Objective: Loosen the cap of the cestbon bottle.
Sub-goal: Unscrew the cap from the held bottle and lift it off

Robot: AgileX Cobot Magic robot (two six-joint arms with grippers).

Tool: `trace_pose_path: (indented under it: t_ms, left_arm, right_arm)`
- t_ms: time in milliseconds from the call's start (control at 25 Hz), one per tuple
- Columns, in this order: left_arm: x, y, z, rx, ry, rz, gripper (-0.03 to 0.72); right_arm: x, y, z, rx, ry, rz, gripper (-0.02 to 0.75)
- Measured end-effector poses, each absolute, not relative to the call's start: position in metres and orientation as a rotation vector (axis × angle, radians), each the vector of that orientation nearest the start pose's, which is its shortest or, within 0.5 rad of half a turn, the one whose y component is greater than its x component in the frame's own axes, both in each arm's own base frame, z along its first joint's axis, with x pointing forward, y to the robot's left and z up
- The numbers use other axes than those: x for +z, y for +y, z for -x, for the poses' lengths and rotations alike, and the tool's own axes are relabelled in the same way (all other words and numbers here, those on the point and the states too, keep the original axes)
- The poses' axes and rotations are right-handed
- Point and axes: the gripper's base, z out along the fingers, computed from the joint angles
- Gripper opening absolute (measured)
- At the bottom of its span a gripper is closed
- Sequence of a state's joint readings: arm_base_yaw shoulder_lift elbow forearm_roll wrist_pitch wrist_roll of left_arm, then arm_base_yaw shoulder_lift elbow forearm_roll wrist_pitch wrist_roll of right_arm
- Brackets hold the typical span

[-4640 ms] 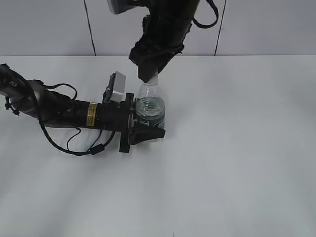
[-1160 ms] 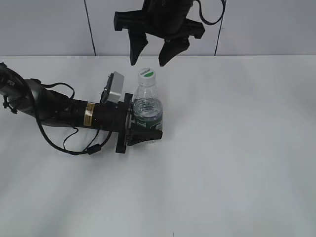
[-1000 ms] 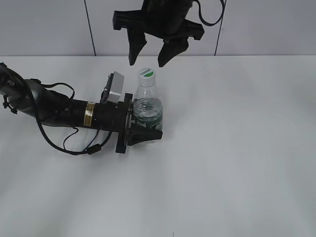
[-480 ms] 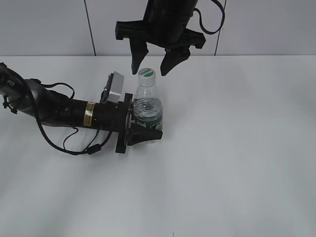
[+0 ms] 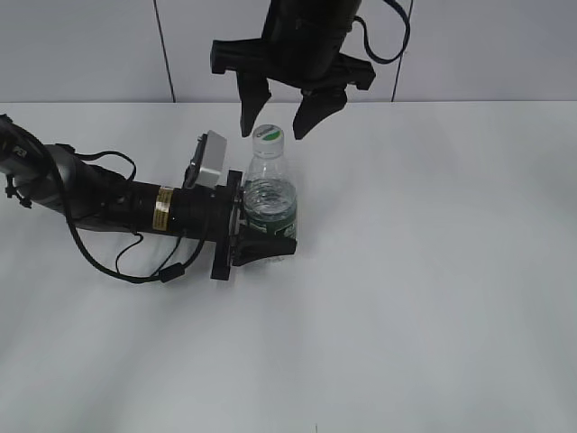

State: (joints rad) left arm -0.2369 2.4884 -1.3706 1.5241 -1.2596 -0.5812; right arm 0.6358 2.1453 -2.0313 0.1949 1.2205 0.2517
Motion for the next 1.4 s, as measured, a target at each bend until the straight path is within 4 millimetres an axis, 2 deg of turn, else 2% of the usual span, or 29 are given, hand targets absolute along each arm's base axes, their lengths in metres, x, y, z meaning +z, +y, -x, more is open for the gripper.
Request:
trace_pose_path:
  t_ms: [320, 400, 560, 600, 920, 1160, 1400]
  left_arm:
    - [0.0383, -0.1811, -0.3815, -1.122, 1.386, -1.401, 0.412]
    - [0.0383, -0.1811, -0.3815, -1.122, 1.386, -1.401, 0.412]
    - [0.0383, -0.1811, -0.3815, -1.122, 1.386, -1.401, 0.412]
    - [0.0383, -0.1811, -0.3815, -1.122, 1.386, -1.401, 0.412]
    - [0.0383, -0.1811, -0.3815, -1.122, 1.386, -1.401, 0.412]
    - [0.0383, -0.1811, -0.3815, -1.122, 1.386, -1.401, 0.412]
    - [0.0383, -0.1811, -0.3815, -1.121, 1.384, -1.402, 0.412]
  right_arm:
    - [0.2628, 0.2911, -0.3666, 0.449, 2.87, 0.501, 0.473]
    - [0.2618, 0.2909, -0.3663, 0.447, 2.873, 0.501, 0.442]
    - [0.2602, 0.2915, -0.3657, 0.459, 2.878, 0.505, 0.321]
    - [0.2602, 0.2919, -0.3654, 0.459, 2.877, 0.51, 0.31]
    - [0.2602, 0.2919, -0.3654, 0.451, 2.857, 0.579, 0.31]
    - [0.2603, 0.2922, -0.3657, 0.422, 2.763, 0.834, 0.31]
    - [0.2607, 0.2932, -0.3661, 0.373, 2.561, 1.232, 0.305]
